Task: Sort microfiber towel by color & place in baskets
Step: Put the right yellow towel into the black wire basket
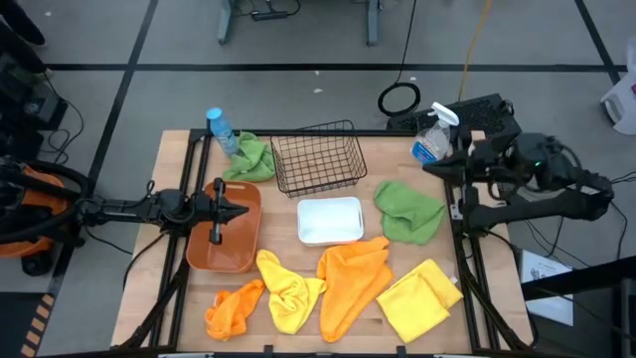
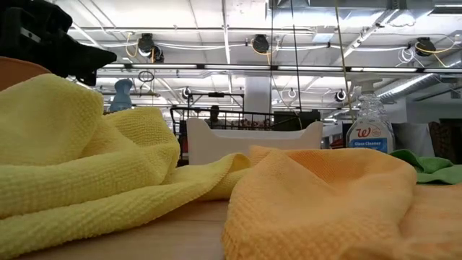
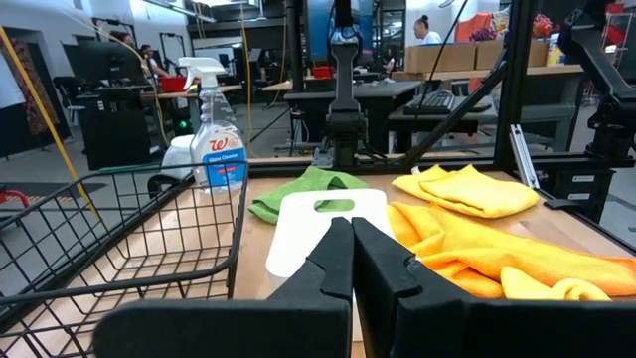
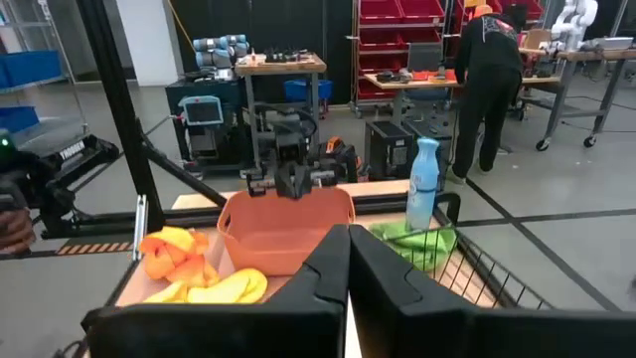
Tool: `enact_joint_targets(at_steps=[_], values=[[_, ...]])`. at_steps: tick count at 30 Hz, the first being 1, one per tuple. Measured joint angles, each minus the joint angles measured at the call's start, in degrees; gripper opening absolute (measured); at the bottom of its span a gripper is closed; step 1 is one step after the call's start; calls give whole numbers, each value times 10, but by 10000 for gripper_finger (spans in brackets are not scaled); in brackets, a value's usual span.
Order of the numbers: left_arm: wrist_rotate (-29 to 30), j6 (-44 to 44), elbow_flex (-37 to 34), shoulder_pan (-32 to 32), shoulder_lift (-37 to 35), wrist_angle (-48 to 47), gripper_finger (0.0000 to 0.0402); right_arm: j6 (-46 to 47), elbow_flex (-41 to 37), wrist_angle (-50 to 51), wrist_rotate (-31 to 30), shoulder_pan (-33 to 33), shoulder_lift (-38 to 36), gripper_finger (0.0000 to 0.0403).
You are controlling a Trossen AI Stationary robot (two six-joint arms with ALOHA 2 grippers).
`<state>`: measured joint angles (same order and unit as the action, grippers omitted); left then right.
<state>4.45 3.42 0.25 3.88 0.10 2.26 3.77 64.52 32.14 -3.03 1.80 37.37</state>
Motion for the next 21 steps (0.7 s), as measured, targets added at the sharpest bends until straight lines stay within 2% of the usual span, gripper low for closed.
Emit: enact_joint_targets(at_steps=[6, 10, 17, 21], values=[[0, 0, 0, 0, 0, 1, 2, -4, 80, 39, 0, 0, 51, 0], [0, 0, 0, 0, 0, 1, 2, -1, 82, 43, 0, 0, 73, 0], [0, 0, 0, 0, 0, 0, 2, 28, 81, 134, 0, 0, 127, 0], [0, 0, 0, 0, 0, 0, 2, 33, 80, 144, 1, 0, 149, 0]])
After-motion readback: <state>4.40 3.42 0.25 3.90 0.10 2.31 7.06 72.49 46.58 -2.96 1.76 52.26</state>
